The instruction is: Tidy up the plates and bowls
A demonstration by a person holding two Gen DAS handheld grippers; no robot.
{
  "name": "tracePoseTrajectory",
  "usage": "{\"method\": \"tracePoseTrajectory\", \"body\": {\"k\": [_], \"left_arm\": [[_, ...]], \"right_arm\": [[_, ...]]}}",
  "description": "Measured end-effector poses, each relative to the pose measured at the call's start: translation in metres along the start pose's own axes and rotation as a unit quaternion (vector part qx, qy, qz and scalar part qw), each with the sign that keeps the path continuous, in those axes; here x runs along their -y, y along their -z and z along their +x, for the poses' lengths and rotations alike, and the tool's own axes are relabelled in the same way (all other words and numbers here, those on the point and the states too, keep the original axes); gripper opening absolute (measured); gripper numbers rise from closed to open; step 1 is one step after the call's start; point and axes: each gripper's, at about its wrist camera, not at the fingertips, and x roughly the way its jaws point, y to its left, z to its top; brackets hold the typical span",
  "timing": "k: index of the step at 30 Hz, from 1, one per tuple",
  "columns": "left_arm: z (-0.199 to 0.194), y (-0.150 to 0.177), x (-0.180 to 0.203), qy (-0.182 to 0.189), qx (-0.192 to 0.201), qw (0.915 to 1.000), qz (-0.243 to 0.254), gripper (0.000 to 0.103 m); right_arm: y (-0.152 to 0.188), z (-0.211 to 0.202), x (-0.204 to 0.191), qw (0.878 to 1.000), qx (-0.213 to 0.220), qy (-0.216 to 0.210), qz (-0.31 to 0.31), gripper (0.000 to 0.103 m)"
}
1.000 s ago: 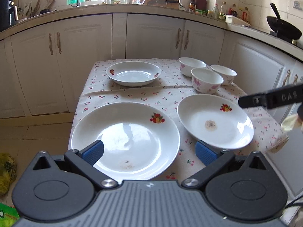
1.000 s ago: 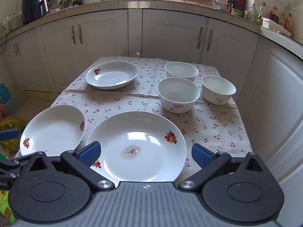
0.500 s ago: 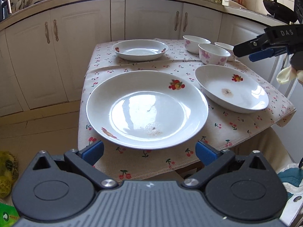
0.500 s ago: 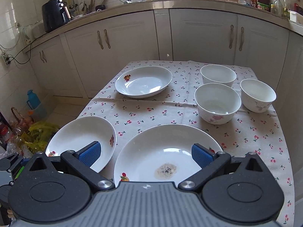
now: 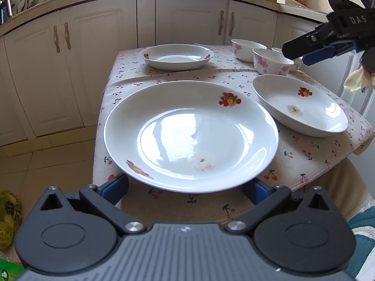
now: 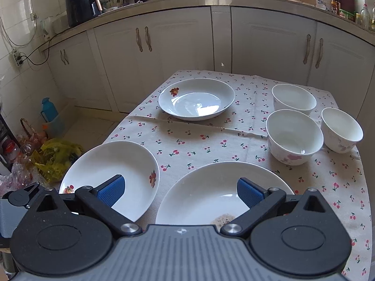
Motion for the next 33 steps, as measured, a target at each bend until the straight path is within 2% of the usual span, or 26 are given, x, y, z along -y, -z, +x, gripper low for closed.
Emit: {"method": "tracePoseTrajectory", "body": {"k": [8, 14, 21, 29, 31, 33], "left_arm": [[0.001, -0.001, 0.001, 0.000, -0.007, 1.0000, -0.001, 0.103], [-0.003, 0.011, 0.003, -0.002, 0.034, 0.9994, -0.001, 0.103], [-0.004, 0.013, 0.002, 0.002, 0.048, 0.9988, 0.005, 0.103], [-0.001, 0.007, 0.004, 0.007, 0.039, 0.9990, 0.018, 0.103], [0.000, 0.005, 0.005, 0.009, 0.036, 0.9991, 0.019, 0.103], [0.000, 0.004, 0.004, 0.011, 0.031, 0.9993, 0.018, 0.103]], "right_arm": [[-0.008, 0.017, -0.010, 1.000, -0.013, -0.013, -0.018, 0.103], [-0.013, 0.031, -0.020, 0.998, -0.024, -0.036, -0.043, 0.103], [-0.029, 0.057, -0.030, 0.994, -0.035, -0.070, -0.081, 0.103], [-0.050, 0.096, -0.035, 0.979, -0.081, -0.144, -0.118, 0.103], [-0.054, 0.108, -0.035, 0.974, -0.097, -0.162, -0.125, 0.098], [-0.058, 0.119, -0.036, 0.969, -0.116, -0.173, -0.134, 0.085]]}}
